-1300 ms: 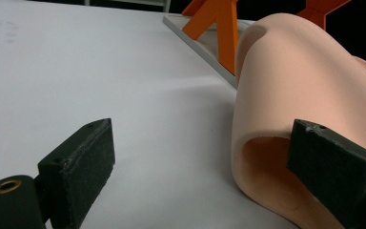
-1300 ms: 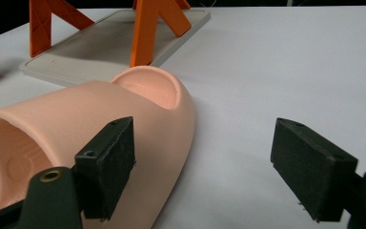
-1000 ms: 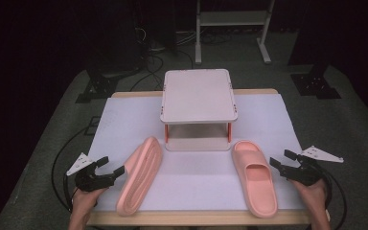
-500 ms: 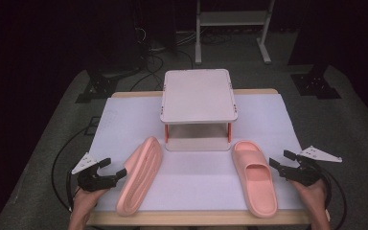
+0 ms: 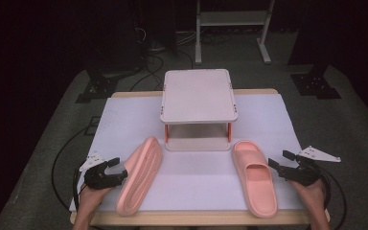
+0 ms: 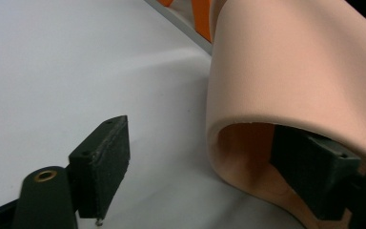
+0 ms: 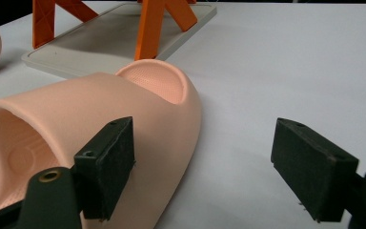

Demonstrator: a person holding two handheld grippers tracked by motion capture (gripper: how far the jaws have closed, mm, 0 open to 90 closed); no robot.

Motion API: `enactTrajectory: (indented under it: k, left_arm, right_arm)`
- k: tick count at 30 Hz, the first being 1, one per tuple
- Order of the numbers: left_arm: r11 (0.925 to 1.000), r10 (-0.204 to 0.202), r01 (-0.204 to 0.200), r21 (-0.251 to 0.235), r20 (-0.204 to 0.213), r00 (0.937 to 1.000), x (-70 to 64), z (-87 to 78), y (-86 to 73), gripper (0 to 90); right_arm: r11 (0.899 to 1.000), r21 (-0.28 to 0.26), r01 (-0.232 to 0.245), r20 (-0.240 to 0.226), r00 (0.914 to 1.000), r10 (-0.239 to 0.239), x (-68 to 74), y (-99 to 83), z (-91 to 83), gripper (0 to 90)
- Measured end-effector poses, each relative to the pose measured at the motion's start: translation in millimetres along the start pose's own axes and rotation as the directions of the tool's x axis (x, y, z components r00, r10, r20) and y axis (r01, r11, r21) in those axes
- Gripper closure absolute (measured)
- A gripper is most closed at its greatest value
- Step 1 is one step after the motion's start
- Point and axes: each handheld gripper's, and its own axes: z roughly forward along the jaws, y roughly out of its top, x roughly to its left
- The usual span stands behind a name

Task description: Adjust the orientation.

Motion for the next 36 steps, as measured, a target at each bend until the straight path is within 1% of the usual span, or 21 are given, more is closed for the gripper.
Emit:
enactTrajectory:
  k: [1, 2, 3, 4, 5, 6, 7, 10, 11, 13, 16, 19, 23, 24, 25, 26, 27, 30, 31, 35, 36]
  left_arm:
    - [1.0000, -0.002, 0.002, 0.007, 0.003, 1.0000, -0.3, 1.4, 0.5, 21.7]
    - [1.0000, -0.007, 0.007, 0.005, 0.006, 1.0000, -0.6, 2.3, 0.5, 24.6]
    - [0.9998, -0.002, 0.002, 0.019, 0.014, 0.9999, -1.3, 5.2, 1.2, 25.2]
    - [0.9998, -0.002, 0.002, 0.019, 0.014, 0.9999, -1.3, 5.2, 1.2, 25.9]
    - [0.9995, 0.003, -0.003, 0.031, 0.023, 0.9997, -2.6, 7.8, 2.3, 25.9]
    - [0.9992, 0.014, -0.016, 0.037, 0.035, 0.9993, -3.6, 10.1, 3.6, 30.7]
    - [0.9991, 0.015, -0.017, 0.039, 0.036, 0.9992, -4.2, 11.1, 4.1, 32.0]
    - [0.9995, 0.009, -0.011, 0.031, 0.041, 0.9991, -5.0, 13.2, 5.0, 35.7]
    - [0.9994, 0.020, -0.021, 0.026, 0.037, 0.9991, -6.3, 13.7, 5.3, 37.2]
    - [0.9995, 0.019, -0.020, 0.024, 0.043, 0.9989, -6.7, 13.8, 5.4, 40.0]
    - [0.9997, 0.015, -0.016, 0.019, 0.044, 0.9989, -8.0, 13.6, 5.5, 42.1]
    - [0.9996, 0.024, -0.025, 0.017, 0.051, 0.9984, -9.0, 12.9, 5.9, 43.2]
    - [0.9998, 0.020, -0.019, -0.008, 0.081, 0.9965, -11.7, 12.2, 6.7, 43.9]
    - [0.9996, 0.027, -0.026, -0.005, 0.082, 0.9963, -12.5, 12.0, 7.1, 44.4]
    - [0.9998, 0.021, -0.020, -0.008, 0.085, 0.9961, -13.6, 12.2, 7.1, 44.4]
    - [0.9998, 0.020, -0.019, -0.011, 0.094, 0.9954, -14.4, 12.5, 7.2, 44.4]
    - [0.9995, 0.028, -0.026, -0.016, 0.102, 0.9944, -15.4, 12.9, 7.7, 44.5]
    - [0.9995, 0.026, -0.024, -0.019, 0.114, 0.9931, -17.3, 12.9, 7.9, 45.0]
    - [0.9993, 0.033, -0.030, -0.021, 0.117, 0.9925, -17.9, 12.9, 8.1, 45.0]
    - [0.9989, 0.039, -0.035, -0.032, 0.139, 0.9896, -22.3, 13.7, 9.0, 45.0]
    - [0.9989, 0.039, -0.035, -0.032, 0.139, 0.9896, -22.3, 13.7, 9.0, 45.0]
  right_arm:
    - [1.000, 0.000, 0.001, -0.001, 1.0000, -0.001, 0.1, -0.1, 0.0, 22.3]
    - [1.000, -0.003, 0.004, 0.001, 1.0000, -0.004, 0.3, -0.3, 0.1, 22.3]
    - [1.000, -0.004, 0.006, 0.001, 1.0000, -0.006, 0.2, -0.2, 0.1, 22.2]
    - [1.000, -0.004, 0.006, 0.001, 1.0000, -0.006, 0.2, -0.2, 0.1, 22.2]
    - [1.000, -0.004, 0.006, 0.001, 1.0000, -0.006, 0.2, -0.3, 0.1, 22.2]
    - [1.000, -0.005, 0.007, 0.000, 1.0000, -0.007, 0.1, -0.3, 0.1, 22.3]
    - [1.000, -0.005, 0.006, 0.000, 1.0000, -0.006, 0.2, -0.3, 0.1, 22.3]
    - [1.000, -0.005, 0.005, 0.000, 1.0000, -0.005, 0.2, -0.4, 0.1, 22.2]
    - [1.000, -0.006, 0.001, -0.001, 1.0000, -0.001, 0.1, -0.6, 0.3, 22.3]
    - [1.000, -0.005, -0.001, -0.001, 1.0000, 0.001, 0.2, -0.6, 0.3, 22.2]
    - [1.000, -0.005, -0.001, 0.000, 1.0000, 0.001, 0.3, -0.6, 0.2, 22.3]
    - [1.000, -0.007, 0.005, 0.002, 1.0000, -0.005, 0.5, -0.6, 0.1, 22.3]
    - [1.000, -0.007, 0.005, 0.002, 1.0000, -0.005, 0.6, -0.6, 0.0, 22.3]
    - [1.000, -0.008, 0.006, 0.001, 1.0000, -0.006, 0.4, -0.6, 0.1, 22.3]
    - [1.000, -0.007, 0.005, 0.001, 1.0000, -0.005, 0.4, -0.6, 0.1, 22.3]
    - [1.000, -0.006, 0.004, 0.001, 1.0000, -0.004, 0.4, -0.6, 0.1, 22.3]
    - [1.000, -0.006, 0.004, 0.001, 1.0000, -0.004, 0.4, -0.7, 0.1, 22.3]
    - [1.000, -0.007, 0.006, 0.000, 1.0000, -0.006, 0.4, -0.7, 0.0, 22.3]
    - [1.000, -0.007, 0.006, 0.000, 1.0000, -0.006, 0.3, -0.7, 0.0, 22.3]
    - [1.000, -0.007, 0.007, 0.000, 1.0000, -0.007, 0.5, -0.8, -0.1, 22.3]
    - [1.000, -0.007, 0.007, 0.000, 1.0000, -0.007, 0.5, -0.8, -0.1, 22.3]
